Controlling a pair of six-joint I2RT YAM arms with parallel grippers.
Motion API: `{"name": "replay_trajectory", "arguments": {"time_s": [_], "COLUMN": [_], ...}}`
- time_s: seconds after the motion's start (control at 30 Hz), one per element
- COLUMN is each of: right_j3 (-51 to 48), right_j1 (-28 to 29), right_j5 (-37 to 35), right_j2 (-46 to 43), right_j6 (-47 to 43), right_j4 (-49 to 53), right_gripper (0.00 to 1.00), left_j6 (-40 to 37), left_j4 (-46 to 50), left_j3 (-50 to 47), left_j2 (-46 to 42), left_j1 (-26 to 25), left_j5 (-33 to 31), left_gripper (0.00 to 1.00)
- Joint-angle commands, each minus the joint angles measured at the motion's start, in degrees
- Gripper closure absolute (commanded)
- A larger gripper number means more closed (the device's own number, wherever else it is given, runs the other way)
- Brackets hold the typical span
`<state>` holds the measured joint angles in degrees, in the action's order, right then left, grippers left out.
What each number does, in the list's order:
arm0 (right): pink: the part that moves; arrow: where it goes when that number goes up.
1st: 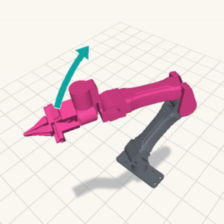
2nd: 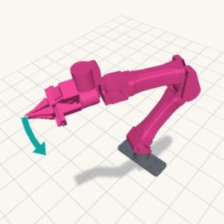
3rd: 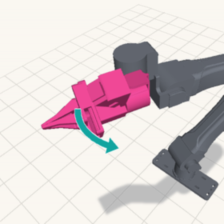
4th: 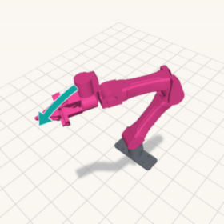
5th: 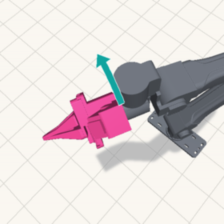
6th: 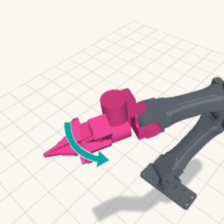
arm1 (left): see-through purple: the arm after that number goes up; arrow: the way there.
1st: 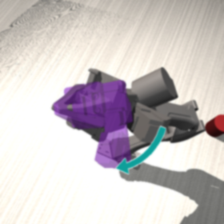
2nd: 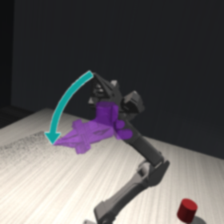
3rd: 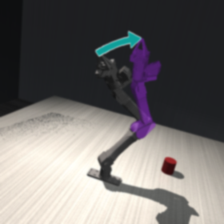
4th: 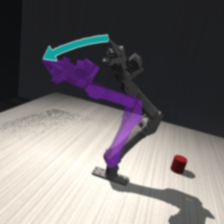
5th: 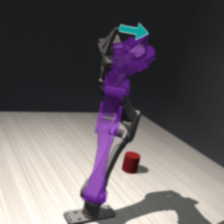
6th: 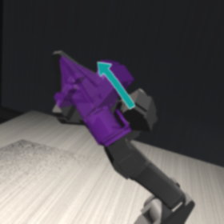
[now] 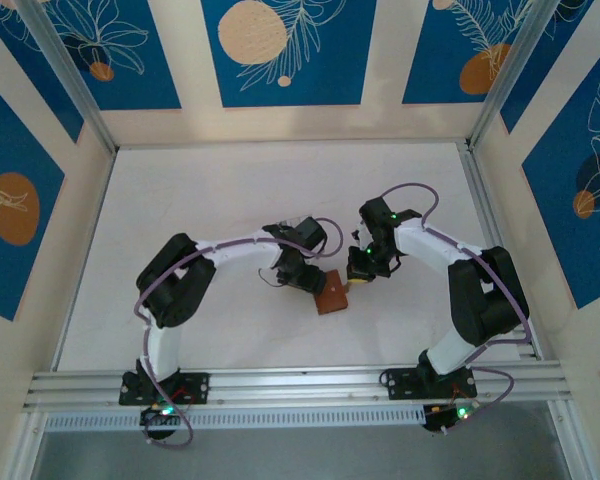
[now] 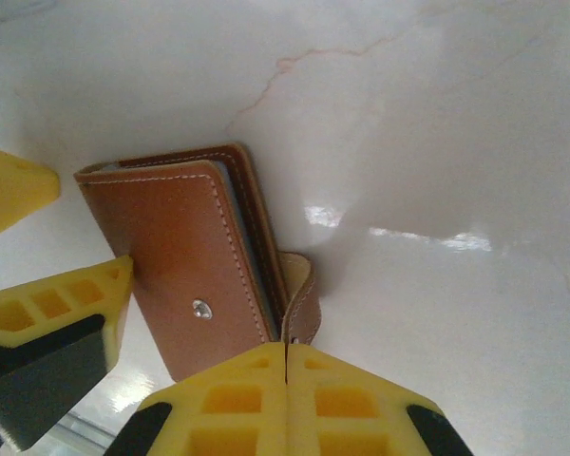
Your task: Put the credit cards into the card holder
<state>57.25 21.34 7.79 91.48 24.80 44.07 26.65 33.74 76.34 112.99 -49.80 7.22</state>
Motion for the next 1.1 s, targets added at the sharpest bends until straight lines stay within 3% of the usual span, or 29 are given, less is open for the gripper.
{"name": "replay_trajectory", "arguments": {"time_s": [0.0,0.2,1.07], "right_j3": [0.31,0.64,2.86], "right_j1": [-0.18,0.17,3.71], "right_j5": [4.24,8.18,13.06], "right_j2": [0.50,1.57,8.13], "right_j6": [-0.98,-0.62,1.31], "right_j4": [0.24,-1.07,-3.89], "right_gripper": [1.00,1.00,1.00], "left_j6": [-0.08,0.98,1.73], "left_j4": [0.74,-1.30,-4.05], "left_j3": [-4.24,-5.89,-8.02], "left_j2": [3.91,4.08,4.27], "left_j1": [-1.75,-1.97,-2.01], "left_j5": [-2.23,-1.12,0.65], "left_gripper": [0.37,0.37,0.38]}}
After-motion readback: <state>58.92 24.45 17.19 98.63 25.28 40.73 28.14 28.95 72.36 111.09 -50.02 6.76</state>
